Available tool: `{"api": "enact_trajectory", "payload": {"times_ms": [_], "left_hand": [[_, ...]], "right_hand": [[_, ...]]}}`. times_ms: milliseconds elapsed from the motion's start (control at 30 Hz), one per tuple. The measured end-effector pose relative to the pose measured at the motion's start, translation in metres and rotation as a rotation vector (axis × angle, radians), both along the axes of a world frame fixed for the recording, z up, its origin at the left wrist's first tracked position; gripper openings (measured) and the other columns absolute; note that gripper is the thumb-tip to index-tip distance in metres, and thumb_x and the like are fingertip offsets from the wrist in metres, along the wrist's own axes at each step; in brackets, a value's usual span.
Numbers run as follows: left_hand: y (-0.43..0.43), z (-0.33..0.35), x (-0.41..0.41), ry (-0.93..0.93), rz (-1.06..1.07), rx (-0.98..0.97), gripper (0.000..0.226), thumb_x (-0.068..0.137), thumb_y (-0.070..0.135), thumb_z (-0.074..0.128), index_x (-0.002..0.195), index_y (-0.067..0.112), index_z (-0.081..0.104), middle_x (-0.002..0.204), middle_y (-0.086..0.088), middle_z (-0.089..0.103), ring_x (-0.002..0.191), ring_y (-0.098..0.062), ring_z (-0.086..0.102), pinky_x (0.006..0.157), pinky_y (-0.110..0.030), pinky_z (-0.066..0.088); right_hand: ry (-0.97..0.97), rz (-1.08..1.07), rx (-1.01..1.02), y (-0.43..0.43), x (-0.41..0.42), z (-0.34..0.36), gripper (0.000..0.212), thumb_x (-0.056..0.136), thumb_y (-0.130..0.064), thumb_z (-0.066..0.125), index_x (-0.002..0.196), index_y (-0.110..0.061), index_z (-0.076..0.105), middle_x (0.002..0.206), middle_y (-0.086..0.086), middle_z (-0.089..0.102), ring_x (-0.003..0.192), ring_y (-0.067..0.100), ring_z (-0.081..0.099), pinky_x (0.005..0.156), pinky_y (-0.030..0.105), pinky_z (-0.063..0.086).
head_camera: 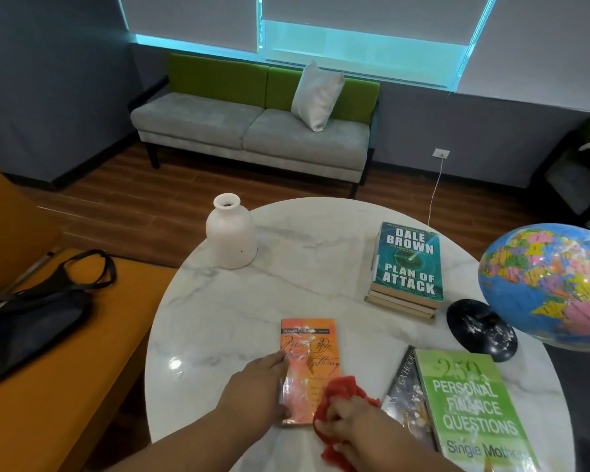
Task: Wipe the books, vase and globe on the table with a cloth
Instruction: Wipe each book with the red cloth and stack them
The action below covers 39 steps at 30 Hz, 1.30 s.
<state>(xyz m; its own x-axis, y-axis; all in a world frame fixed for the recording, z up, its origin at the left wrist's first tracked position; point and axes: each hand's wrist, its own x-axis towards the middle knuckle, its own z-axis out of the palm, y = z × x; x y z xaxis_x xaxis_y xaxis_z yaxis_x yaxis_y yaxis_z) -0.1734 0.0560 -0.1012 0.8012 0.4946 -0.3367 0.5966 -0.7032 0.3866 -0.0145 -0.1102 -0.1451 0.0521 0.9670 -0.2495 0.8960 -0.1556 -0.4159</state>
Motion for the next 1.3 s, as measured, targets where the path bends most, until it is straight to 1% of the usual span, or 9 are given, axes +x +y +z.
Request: {"api": "enact_trajectory", "payload": {"times_ms": [167, 267, 367, 433, 533, 667, 767, 1167, 1300], "left_hand": [[-0.001, 0.002, 0.000, -0.013, -0.009, 0.002, 0.082, 0.081, 0.038, 0.069, 0.150, 0.027, 0.026, 0.157, 0.015, 0.021, 0.140, -0.011, 0.029, 0.111, -0.030, 0.034], [-0.001, 0.003, 0.001, -0.009, -0.009, -0.002, 0.082, 0.080, 0.037, 0.070, 0.149, 0.026, 0.028, 0.156, 0.015, 0.023, 0.139, -0.011, 0.030, 0.110, -0.031, 0.036], [0.000, 0.004, 0.001, -0.008, -0.010, 0.006, 0.083, 0.078, 0.037, 0.071, 0.149, 0.028, 0.029, 0.155, 0.016, 0.024, 0.139, -0.010, 0.030, 0.108, -0.029, 0.037], [0.000, 0.004, 0.002, -0.007, -0.005, 0.003, 0.082, 0.078, 0.037, 0.071, 0.148, 0.028, 0.030, 0.155, 0.017, 0.023, 0.139, -0.011, 0.030, 0.107, -0.030, 0.038], [0.000, 0.003, 0.001, 0.000, 0.001, -0.006, 0.082, 0.078, 0.037, 0.072, 0.148, 0.027, 0.030, 0.155, 0.016, 0.023, 0.139, -0.011, 0.029, 0.108, -0.031, 0.037], [0.002, 0.003, 0.001, -0.011, 0.005, -0.001, 0.083, 0.078, 0.037, 0.072, 0.149, 0.027, 0.030, 0.156, 0.016, 0.022, 0.140, -0.011, 0.028, 0.110, -0.031, 0.035], [0.002, 0.002, 0.002, -0.007, 0.005, -0.001, 0.083, 0.077, 0.038, 0.072, 0.148, 0.028, 0.031, 0.156, 0.016, 0.021, 0.141, -0.011, 0.028, 0.110, -0.030, 0.035], [0.006, -0.001, 0.001, 0.001, -0.010, 0.002, 0.082, 0.078, 0.039, 0.073, 0.148, 0.027, 0.031, 0.157, 0.016, 0.020, 0.141, -0.012, 0.027, 0.110, -0.032, 0.034], [0.006, -0.002, 0.002, -0.005, -0.007, 0.002, 0.081, 0.077, 0.038, 0.073, 0.146, 0.027, 0.034, 0.156, 0.016, 0.022, 0.140, -0.013, 0.029, 0.109, -0.032, 0.035]], "right_hand": [[-0.037, -0.140, 0.059, 0.022, 0.018, 0.011, 0.039, 0.094, -0.030, 0.049, 0.133, -0.031, 0.055, 0.123, -0.011, 0.049, 0.118, 0.012, 0.044, 0.098, 0.015, 0.032], [-0.018, 0.005, 0.020, 0.030, 0.008, 0.013, 0.041, 0.092, -0.030, 0.051, 0.133, -0.030, 0.054, 0.129, -0.008, 0.046, 0.118, 0.016, 0.043, 0.100, 0.023, 0.037], [-0.031, -0.177, 0.109, 0.039, 0.023, 0.012, 0.040, 0.093, -0.029, 0.052, 0.133, -0.036, 0.052, 0.130, -0.017, 0.039, 0.112, 0.007, 0.042, 0.105, 0.021, 0.034], [-0.056, -0.285, 0.103, 0.046, 0.033, 0.006, 0.044, 0.095, -0.030, 0.049, 0.139, -0.037, 0.045, 0.137, -0.013, 0.037, 0.111, 0.007, 0.041, 0.108, 0.022, 0.033], [-0.017, -0.187, 0.038, 0.051, 0.030, 0.006, 0.047, 0.096, -0.029, 0.049, 0.142, -0.034, 0.042, 0.144, -0.012, 0.033, 0.128, 0.012, 0.036, 0.110, 0.019, 0.026], [-0.054, -0.294, 0.009, 0.062, 0.041, 0.013, 0.047, 0.096, -0.028, 0.049, 0.141, -0.040, 0.040, 0.142, -0.007, 0.036, 0.123, 0.012, 0.043, 0.108, 0.018, 0.029], [-0.085, -0.196, -0.019, 0.069, 0.034, 0.017, 0.051, 0.097, -0.026, 0.047, 0.146, -0.031, 0.036, 0.148, -0.009, 0.027, 0.130, 0.017, 0.034, 0.111, 0.026, 0.029], [-0.065, -0.211, -0.054, 0.091, 0.045, 0.025, 0.045, 0.096, -0.020, 0.048, 0.140, -0.032, 0.046, 0.139, -0.010, 0.037, 0.125, 0.015, 0.044, 0.102, 0.020, 0.034], [-0.076, -0.113, -0.079, 0.095, 0.038, 0.026, 0.048, 0.097, -0.020, 0.048, 0.143, -0.027, 0.042, 0.147, -0.010, 0.031, 0.131, 0.017, 0.036, 0.110, 0.026, 0.031]]}}
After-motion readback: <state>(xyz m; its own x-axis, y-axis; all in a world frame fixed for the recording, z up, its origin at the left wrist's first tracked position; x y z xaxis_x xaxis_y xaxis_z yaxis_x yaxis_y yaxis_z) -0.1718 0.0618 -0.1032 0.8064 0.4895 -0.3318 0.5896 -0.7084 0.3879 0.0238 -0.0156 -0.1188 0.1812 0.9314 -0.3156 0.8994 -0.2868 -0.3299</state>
